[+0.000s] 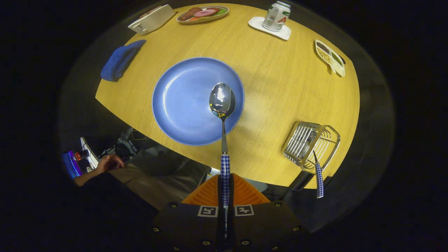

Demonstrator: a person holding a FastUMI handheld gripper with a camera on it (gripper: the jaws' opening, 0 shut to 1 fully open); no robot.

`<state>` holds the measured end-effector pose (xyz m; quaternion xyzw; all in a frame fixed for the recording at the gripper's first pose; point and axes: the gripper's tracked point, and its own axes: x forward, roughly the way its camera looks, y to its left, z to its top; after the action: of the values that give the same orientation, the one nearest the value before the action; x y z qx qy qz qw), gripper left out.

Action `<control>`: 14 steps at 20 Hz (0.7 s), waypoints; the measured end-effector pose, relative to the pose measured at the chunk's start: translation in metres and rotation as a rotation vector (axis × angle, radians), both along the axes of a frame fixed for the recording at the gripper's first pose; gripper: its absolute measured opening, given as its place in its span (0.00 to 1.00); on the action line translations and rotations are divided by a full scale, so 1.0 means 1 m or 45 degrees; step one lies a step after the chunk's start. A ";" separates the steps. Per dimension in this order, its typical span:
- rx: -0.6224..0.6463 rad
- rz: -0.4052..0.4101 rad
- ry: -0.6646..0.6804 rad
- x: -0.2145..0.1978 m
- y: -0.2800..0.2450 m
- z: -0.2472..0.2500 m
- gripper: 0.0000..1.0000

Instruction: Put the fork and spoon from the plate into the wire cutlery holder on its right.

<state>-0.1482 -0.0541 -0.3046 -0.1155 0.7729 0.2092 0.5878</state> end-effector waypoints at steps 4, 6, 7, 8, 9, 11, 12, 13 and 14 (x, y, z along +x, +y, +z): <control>-0.011 -0.024 0.012 -0.008 -0.026 0.013 0.03; -0.022 -0.033 0.024 -0.011 -0.039 0.020 0.03; -0.026 -0.037 0.029 -0.012 -0.046 0.023 0.03; -0.027 -0.050 0.037 -0.013 -0.052 0.027 0.03; -0.026 -0.064 0.046 -0.014 -0.059 0.030 0.03; -0.046 -0.091 0.056 -0.013 -0.077 0.037 0.03; -0.066 -0.098 0.055 -0.012 -0.086 0.040 0.03; -0.080 -0.112 0.058 -0.010 -0.094 0.042 0.03; -0.086 -0.135 0.062 -0.008 -0.099 0.044 0.03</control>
<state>-0.1566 -0.1534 -0.2607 -0.0890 0.7987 0.1541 0.5748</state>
